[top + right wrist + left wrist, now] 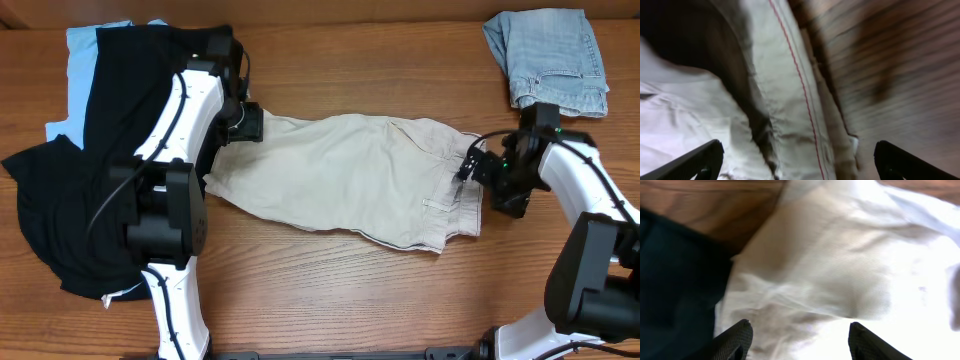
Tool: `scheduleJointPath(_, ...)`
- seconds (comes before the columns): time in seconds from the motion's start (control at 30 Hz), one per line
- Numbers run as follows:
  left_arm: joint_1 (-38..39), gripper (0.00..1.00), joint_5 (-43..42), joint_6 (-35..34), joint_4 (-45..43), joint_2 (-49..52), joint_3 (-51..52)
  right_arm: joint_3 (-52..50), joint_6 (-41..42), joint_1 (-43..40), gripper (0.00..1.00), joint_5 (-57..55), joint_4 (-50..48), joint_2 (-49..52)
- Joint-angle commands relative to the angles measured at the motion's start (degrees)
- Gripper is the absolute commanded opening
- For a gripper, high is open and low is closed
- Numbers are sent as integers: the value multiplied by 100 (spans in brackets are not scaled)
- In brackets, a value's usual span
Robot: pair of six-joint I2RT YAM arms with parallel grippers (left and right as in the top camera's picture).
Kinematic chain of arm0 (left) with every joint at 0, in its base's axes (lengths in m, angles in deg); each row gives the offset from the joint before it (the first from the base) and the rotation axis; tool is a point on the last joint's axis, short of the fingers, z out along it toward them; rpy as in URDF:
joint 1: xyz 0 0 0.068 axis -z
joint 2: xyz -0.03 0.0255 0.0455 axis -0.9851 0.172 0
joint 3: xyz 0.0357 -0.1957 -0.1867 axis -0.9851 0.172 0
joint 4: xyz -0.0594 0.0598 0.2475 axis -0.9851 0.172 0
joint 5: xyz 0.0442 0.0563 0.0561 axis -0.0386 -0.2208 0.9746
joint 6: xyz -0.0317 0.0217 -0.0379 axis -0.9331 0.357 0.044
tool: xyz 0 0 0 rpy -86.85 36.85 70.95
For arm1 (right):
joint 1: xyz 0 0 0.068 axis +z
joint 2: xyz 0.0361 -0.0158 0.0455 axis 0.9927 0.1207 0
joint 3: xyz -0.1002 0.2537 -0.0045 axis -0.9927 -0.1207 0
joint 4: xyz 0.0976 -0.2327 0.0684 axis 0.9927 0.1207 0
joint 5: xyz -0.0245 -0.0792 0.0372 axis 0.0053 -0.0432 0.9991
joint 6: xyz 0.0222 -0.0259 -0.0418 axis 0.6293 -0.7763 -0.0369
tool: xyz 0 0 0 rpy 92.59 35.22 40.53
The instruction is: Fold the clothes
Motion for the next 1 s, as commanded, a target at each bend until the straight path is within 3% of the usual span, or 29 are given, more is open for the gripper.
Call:
scheduleJointPath(0.0, 13, 65, -203, 579, 2, 7, -76, -372, -81, 11, 100, 487, -389, -24)
scheduleJointPath(0.4, 20, 64, -227, 643, -385, 13, 511, -1694, 461, 629, 97, 1139, -2389, 33)
scheduleJointPath(0.47, 20, 63, -243, 627, -507, 13, 684, -1773, 533, 776, 87, 1244, -2597, 33)
scheduleJointPath(0.53, 20, 63, -243, 564, -649, 13, 863, -1801, 713, 933, 59, 1231, -2767, 33)
scheduleJointPath(0.57, 20, 62, -245, 496, -761, 13, 986, -1801, 850, 1047, 39, 1252, -2929, 33)
scheduleJointPath(0.63, 17, 62, -245, 389, -861, 13, 1062, -1801, 890, 1147, 18, 1366, -3180, 33)
scheduleJointPath(0.7, 17, 61, -247, 315, -925, 13, 1060, -1797, 894, 1154, 4, 1458, -3344, 33)
scheduleJointPath(0.83, 17, 63, -439, 267, -1005, 13, 931, -1731, 894, 994, 4, 1672, -3521, 17)
scheduleJointPath(0.97, 9, 64, -570, 269, -726, 7, 531, -1410, 739, 525, 4, 1875, -2990, -74)
